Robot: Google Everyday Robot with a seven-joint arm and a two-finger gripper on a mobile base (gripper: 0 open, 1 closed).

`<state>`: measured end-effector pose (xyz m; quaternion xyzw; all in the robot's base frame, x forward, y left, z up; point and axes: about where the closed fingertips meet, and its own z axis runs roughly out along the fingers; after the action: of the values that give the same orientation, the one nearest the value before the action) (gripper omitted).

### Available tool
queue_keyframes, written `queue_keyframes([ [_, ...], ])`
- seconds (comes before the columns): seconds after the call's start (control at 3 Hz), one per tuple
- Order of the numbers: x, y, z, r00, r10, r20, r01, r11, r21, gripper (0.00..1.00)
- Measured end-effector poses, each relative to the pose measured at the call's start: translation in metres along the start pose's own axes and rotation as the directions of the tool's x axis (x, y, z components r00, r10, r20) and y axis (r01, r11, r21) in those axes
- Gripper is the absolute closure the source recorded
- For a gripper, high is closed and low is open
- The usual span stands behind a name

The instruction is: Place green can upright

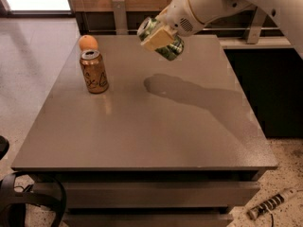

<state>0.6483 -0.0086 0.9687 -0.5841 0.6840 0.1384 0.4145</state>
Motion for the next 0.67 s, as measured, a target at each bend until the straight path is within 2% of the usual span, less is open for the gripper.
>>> queue_keyframes([
  [0.33,0.007,0.014,0.009,0.98,0.042,0.193,-0.055,0.9968,0.059,1.0],
  [0.67,0.019,0.006,-0.004,0.935,0.077,0.348,-0.138,0.9787,0.153,1.0],
])
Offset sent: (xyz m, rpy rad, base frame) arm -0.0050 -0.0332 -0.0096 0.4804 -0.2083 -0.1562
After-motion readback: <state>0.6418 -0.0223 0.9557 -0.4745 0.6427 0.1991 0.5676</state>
